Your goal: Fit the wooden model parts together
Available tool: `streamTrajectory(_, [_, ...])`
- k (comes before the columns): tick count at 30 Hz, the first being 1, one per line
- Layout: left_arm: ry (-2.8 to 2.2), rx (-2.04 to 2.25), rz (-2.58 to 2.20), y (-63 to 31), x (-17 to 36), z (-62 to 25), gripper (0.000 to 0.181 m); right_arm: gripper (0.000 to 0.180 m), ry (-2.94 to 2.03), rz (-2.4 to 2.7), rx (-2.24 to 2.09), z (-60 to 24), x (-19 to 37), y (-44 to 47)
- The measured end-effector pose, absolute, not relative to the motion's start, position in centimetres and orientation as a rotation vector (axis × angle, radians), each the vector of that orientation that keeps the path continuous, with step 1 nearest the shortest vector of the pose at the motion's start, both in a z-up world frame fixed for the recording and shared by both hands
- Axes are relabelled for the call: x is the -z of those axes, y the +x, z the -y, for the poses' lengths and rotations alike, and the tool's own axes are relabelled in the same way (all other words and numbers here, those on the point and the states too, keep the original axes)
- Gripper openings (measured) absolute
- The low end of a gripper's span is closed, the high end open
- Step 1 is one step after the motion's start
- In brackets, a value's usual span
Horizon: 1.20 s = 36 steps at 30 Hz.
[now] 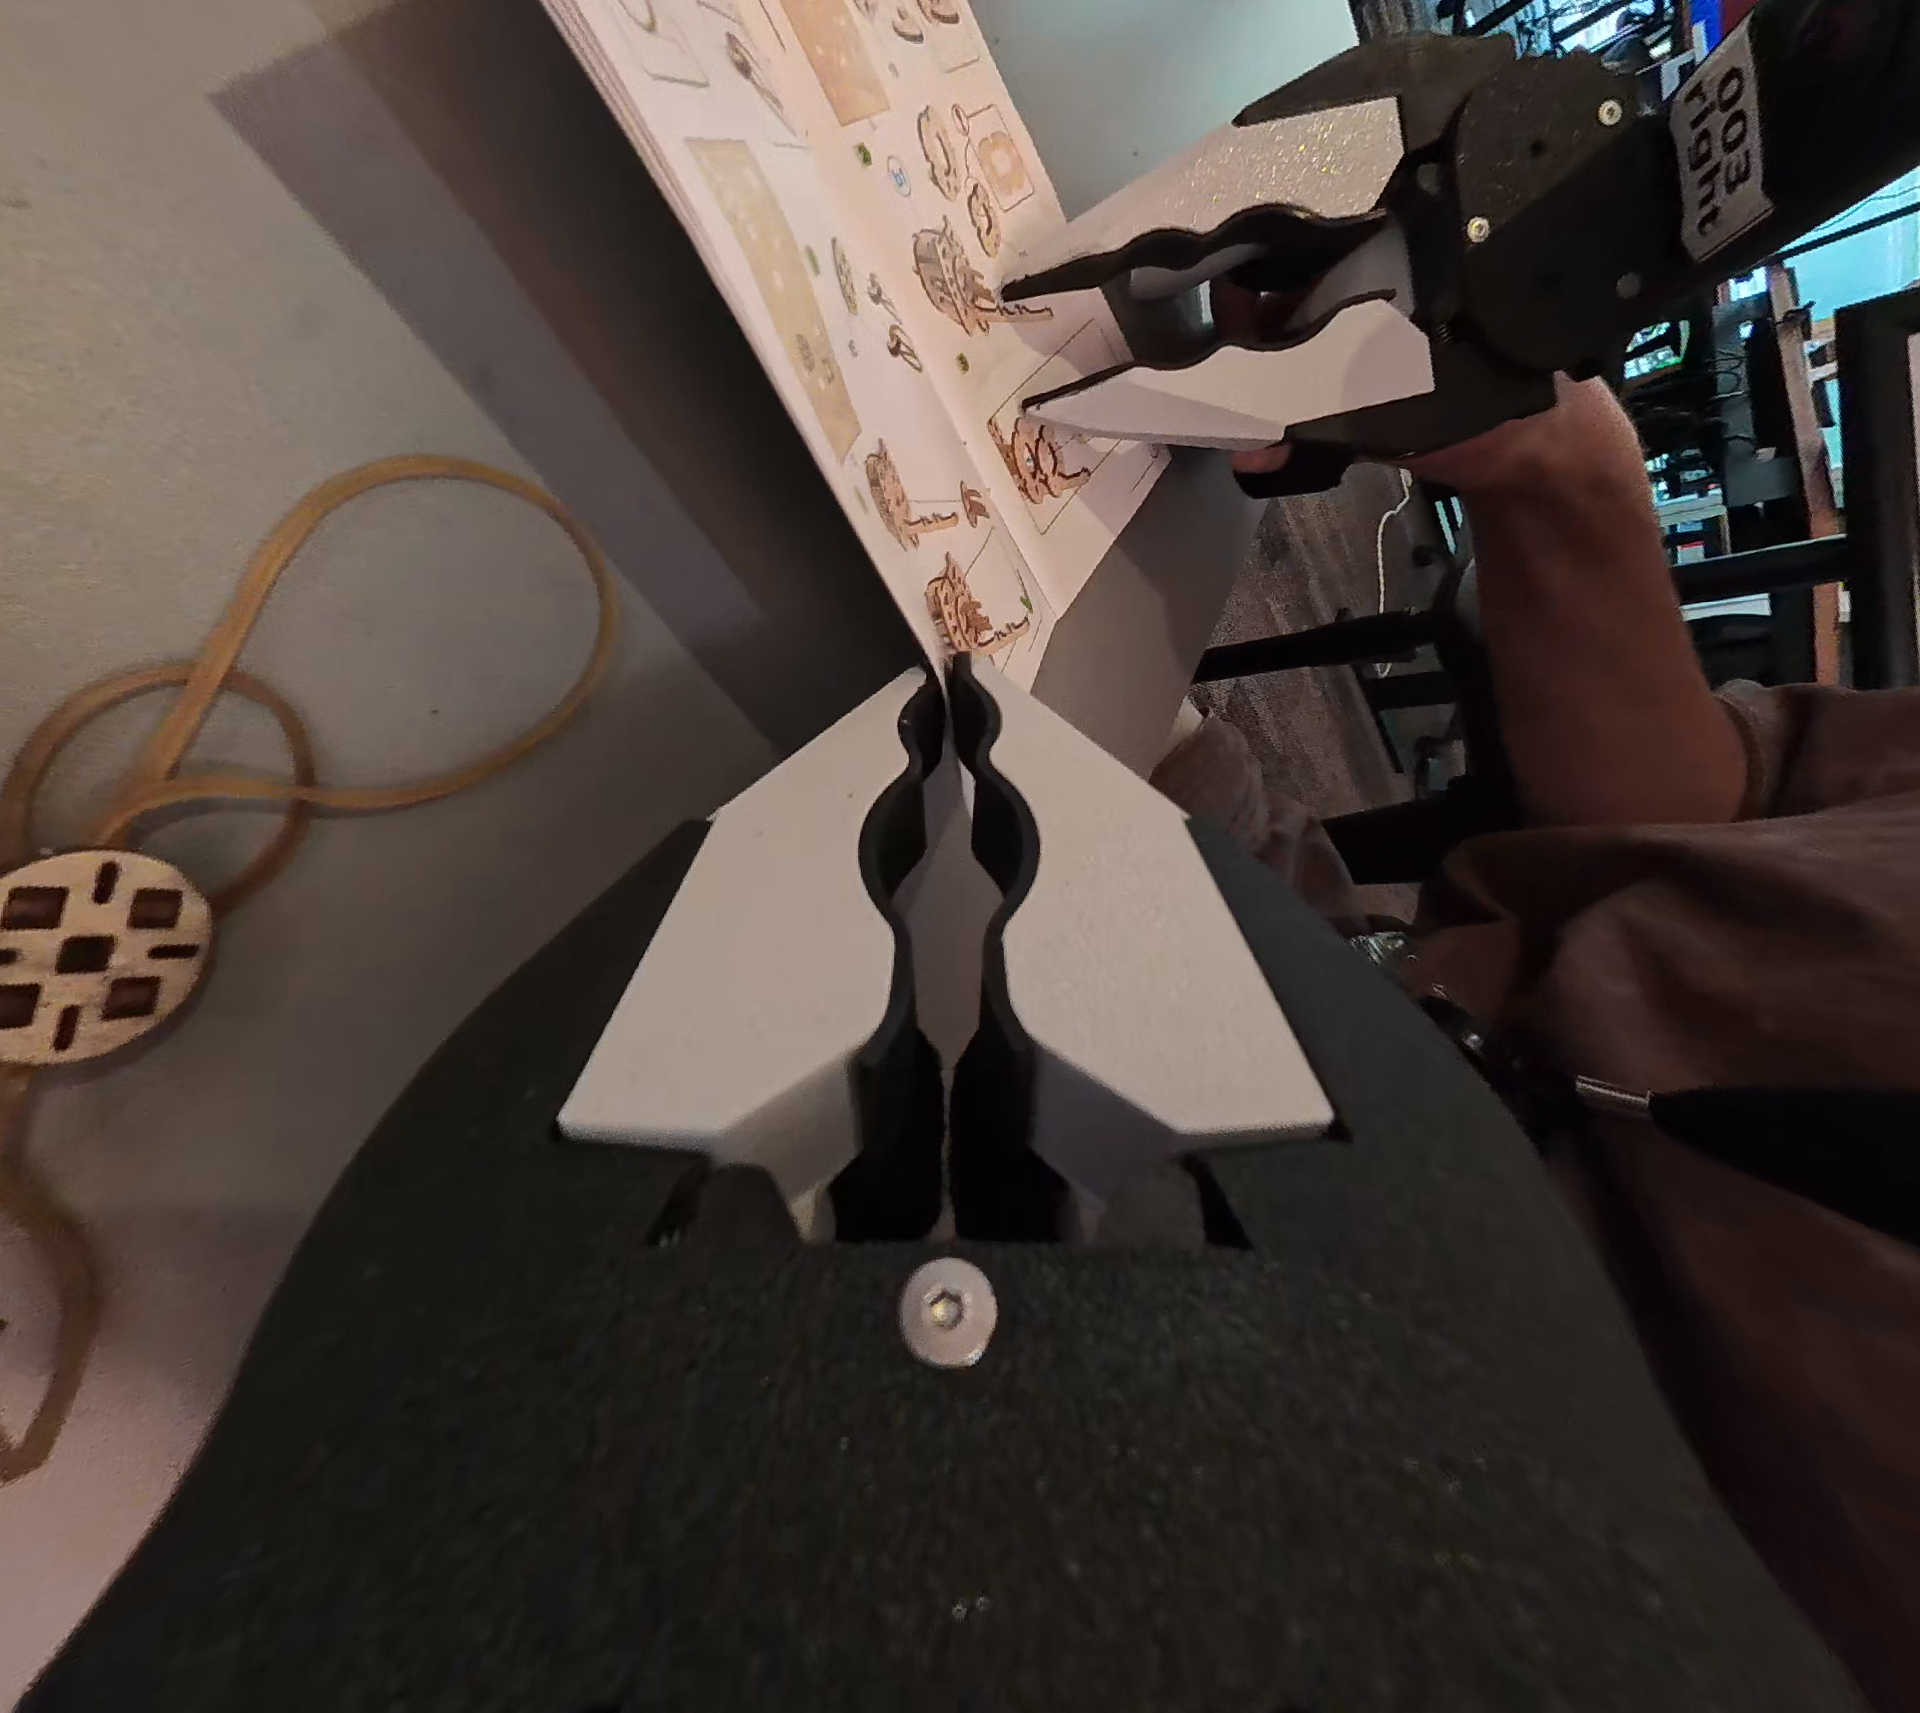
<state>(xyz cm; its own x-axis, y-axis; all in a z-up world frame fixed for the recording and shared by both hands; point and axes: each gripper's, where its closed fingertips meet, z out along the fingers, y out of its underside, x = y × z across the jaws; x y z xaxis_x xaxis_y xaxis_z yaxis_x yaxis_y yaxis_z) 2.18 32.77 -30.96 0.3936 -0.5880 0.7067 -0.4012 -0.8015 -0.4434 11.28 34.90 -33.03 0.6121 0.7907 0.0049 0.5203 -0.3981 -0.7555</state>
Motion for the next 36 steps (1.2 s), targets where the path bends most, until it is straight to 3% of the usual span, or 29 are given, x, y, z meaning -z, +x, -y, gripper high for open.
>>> streamTrajectory(1, [-2.449, 1.362, -0.891, 2.1, 31.0, -32.8, 0.0, 0.026, -2.09, 1.028, -0.462, -34.9, 33.0, 11.3])
streamTrajectory(30, [-2.467, 1.274, -0.958, 1.6, 31.6, -33.0, 0.0, 0.026, -2.093, 1.021, -0.452, -34.9, 33.0, 11.3])
streamTrajectory(36, [-2.288, 1.15, -1.122, 1.8, 29.7, -33.2, 0.013, 0.033, -2.112, 0.973, -0.41, -35.1, 33.0, 11.5])
